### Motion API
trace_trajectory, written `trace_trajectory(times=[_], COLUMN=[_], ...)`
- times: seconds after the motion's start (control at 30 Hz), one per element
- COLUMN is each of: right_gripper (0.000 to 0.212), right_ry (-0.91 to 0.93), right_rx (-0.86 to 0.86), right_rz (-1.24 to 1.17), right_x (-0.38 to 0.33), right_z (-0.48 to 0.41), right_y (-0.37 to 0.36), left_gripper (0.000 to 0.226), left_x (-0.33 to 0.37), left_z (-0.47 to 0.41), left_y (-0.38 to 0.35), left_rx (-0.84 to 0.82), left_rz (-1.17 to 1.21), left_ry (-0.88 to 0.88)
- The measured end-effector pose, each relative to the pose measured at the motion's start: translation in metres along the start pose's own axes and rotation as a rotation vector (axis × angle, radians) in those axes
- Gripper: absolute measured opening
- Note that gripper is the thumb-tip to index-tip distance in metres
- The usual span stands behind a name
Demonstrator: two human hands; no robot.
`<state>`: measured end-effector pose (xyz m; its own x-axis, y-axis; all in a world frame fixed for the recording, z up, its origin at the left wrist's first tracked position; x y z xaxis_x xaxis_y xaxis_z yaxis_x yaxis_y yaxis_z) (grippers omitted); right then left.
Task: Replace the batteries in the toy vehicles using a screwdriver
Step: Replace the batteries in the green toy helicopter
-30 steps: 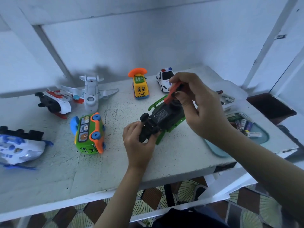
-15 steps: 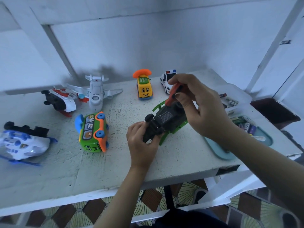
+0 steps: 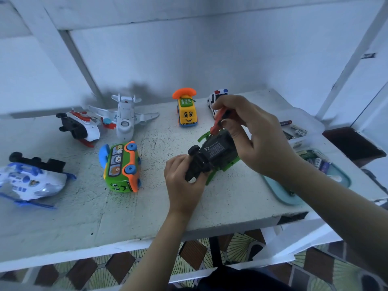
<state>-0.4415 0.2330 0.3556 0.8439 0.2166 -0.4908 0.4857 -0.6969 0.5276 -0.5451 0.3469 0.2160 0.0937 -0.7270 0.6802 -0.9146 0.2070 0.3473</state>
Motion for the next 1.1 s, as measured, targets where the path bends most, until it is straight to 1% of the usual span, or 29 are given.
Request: trace_trajectory(times=[0.2, 0.53, 0.8, 0.97, 1.1], right_gripper=[0.026, 0.026, 0.034, 0.034, 0.035], right_ry=[0.001, 0.004, 0.074, 0.045, -0.054], right_rx=[0.038, 0.015, -0.108, -0.12, -0.152], right_rz=[0.012, 0.068, 0.143, -0.034, -0.231], right_x=[-0.004, 0.0, -0.005, -0.011, -0.014], right_z=[-0.001, -0.002, -0.008, -0.021, -0.029], right_y=[0.004, 0.002, -0.001, -0.003, -0.008], left_gripper=[0.041, 0.042, 0.042, 0.042, 0.044], left_x=[0.0, 0.001, 0.003, 0.003, 0.003], left_z=[0.0, -0.001, -0.001, 0.0, 0.0], left_y=[0.0, 0.0, 0.001, 0.001, 0.001], left_rx=[-0.001, 0.009, 0.014, 0.009, 0.003], left_rz=[-0.001, 0.014, 0.019, 0.013, 0.015], left_ry=[-0.009, -0.013, -0.029, -0.033, -0.029])
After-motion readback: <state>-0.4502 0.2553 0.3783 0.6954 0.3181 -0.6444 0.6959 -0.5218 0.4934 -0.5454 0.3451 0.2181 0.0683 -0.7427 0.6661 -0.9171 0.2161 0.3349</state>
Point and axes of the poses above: each hand's wrist, its own z-axis away from the middle knuckle, its own y-axis out of the back of the hand, x = y × z, the point moved 2 cm from there along -z, towards the middle knuckle, and after that the axes turned 1 degree about y, right-handed, at the moved point
